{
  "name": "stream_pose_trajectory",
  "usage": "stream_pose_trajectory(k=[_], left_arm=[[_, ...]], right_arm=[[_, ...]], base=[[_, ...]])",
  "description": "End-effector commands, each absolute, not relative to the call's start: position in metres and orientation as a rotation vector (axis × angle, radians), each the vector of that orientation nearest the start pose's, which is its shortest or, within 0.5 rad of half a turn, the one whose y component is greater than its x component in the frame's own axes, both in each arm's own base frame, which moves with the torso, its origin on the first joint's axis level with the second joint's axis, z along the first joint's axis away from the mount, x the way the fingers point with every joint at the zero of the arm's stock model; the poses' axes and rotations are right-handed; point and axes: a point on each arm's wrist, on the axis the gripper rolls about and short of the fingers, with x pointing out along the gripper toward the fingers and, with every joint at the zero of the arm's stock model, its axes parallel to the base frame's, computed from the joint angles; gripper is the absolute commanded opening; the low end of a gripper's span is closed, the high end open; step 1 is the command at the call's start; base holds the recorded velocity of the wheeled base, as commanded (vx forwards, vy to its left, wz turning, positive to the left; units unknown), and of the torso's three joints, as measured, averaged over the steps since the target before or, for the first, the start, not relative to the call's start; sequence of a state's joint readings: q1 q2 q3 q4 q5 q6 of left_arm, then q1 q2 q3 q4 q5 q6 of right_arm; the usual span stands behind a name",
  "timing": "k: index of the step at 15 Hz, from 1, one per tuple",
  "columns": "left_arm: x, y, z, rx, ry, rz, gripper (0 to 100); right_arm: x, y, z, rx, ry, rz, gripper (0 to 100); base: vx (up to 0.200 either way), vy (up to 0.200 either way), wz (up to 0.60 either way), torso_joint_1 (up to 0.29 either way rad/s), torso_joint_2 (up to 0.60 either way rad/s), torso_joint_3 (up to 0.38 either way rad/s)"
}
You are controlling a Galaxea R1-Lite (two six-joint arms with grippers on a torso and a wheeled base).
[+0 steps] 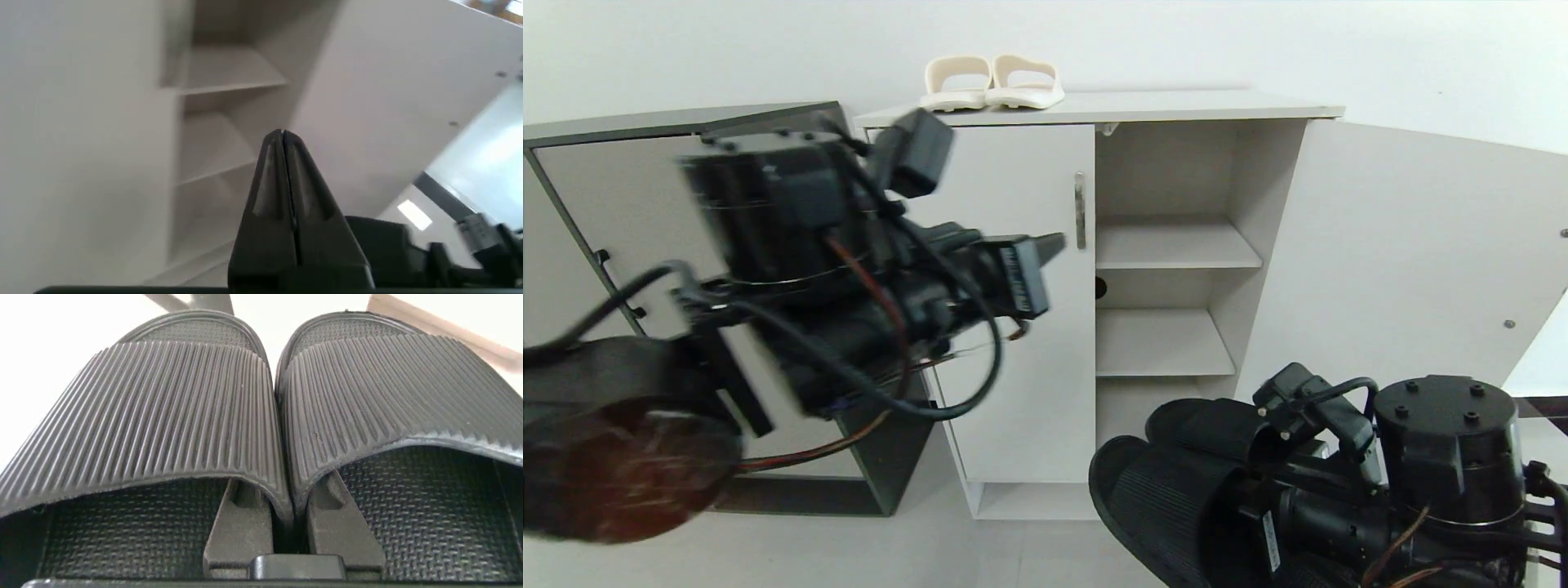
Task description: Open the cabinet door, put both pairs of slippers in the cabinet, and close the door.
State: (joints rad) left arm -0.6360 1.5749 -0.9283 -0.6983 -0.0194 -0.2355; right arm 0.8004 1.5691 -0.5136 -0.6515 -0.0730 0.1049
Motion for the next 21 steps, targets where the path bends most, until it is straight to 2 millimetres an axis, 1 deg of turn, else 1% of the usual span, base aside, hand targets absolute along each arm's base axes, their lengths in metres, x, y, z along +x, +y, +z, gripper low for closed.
stream_pose_trajectory(k=[1,2,4,5,6,7,8,10,12,13,14,15,16,18,20,21], left_arm=[[0.165,-0.069,0.263,-0.259,-0.071,-0.406,0],[0.122,-0.040,0.254,-0.256,-0.108,-0.331,0],[0.060,-0.011,0.238,-0.235,-0.079,-0.173,0],[0.026,-0.003,0.224,-0.222,-0.042,-0.108,0],[0.002,0.000,0.209,-0.204,-0.011,-0.072,0],[-0.020,0.002,0.191,-0.190,0.014,-0.030,0],[-0.033,0.003,0.173,-0.167,0.025,0.014,0],[-0.046,0.005,0.142,-0.125,-0.029,0.046,0],[-0.045,0.003,0.116,-0.090,-0.020,0.110,0],[-0.039,0.003,0.103,-0.055,0.021,0.126,0],[-0.030,0.005,0.086,-0.025,0.032,0.197,0],[-0.025,0.005,0.080,-0.029,-0.012,0.238,0],[-0.024,0.006,0.080,-0.031,-0.044,0.243,0],[-0.023,0.005,0.079,0.002,-0.037,0.226,0],[-0.023,0.003,0.078,0.003,-0.029,0.123,0],[-0.023,0.001,0.075,-0.016,0.013,0.055,0]], right_arm=[[0.176,0.179,0.139,-0.086,0.429,0.688,0],[0.177,0.179,0.139,-0.083,0.430,0.682,0],[0.178,0.178,0.141,-0.080,0.424,0.680,0],[0.177,0.178,0.141,-0.084,0.424,0.682,0],[0.177,0.178,0.141,-0.086,0.420,0.683,0],[0.177,0.179,0.142,-0.088,0.415,0.678,0],[0.177,0.179,0.142,-0.091,0.412,0.670,0],[0.177,0.178,0.141,-0.094,0.417,0.666,0],[0.177,0.179,0.140,-0.096,0.420,0.667,0],[0.177,0.179,0.140,-0.097,0.421,0.668,0],[0.176,0.180,0.138,-0.101,0.428,0.671,0],[0.175,0.180,0.138,-0.103,0.429,0.675,0],[0.175,0.181,0.137,-0.105,0.430,0.678,0],[0.172,0.185,0.135,-0.113,0.438,0.692,0],[0.174,0.190,0.132,-0.120,0.436,0.675,0],[0.176,0.193,0.129,-0.117,0.433,0.673,0]], base=[[0.000,0.000,0.00,0.000,0.00,0.000],[0.000,0.000,0.00,0.000,0.00,0.000],[0.000,0.000,0.00,0.000,0.00,0.000],[0.000,0.000,0.00,0.000,0.00,0.000],[0.000,0.000,0.00,0.000,0.00,0.000],[0.000,0.000,0.00,0.000,0.00,0.000],[0.000,0.000,0.00,0.000,0.00,0.000],[0.000,0.000,0.00,0.000,0.00,0.000],[0.000,0.000,0.00,0.000,0.00,0.000],[0.000,0.000,0.00,0.000,0.00,0.000],[0.000,0.000,0.00,0.000,0.00,0.000],[0.000,0.000,0.00,0.000,0.00,0.000],[0.000,0.000,0.00,0.000,0.00,0.000],[0.000,0.000,0.00,0.000,0.00,0.000],[0.000,0.000,0.00,0.000,0.00,0.000],[0.000,0.000,0.00,0.000,0.00,0.000]])
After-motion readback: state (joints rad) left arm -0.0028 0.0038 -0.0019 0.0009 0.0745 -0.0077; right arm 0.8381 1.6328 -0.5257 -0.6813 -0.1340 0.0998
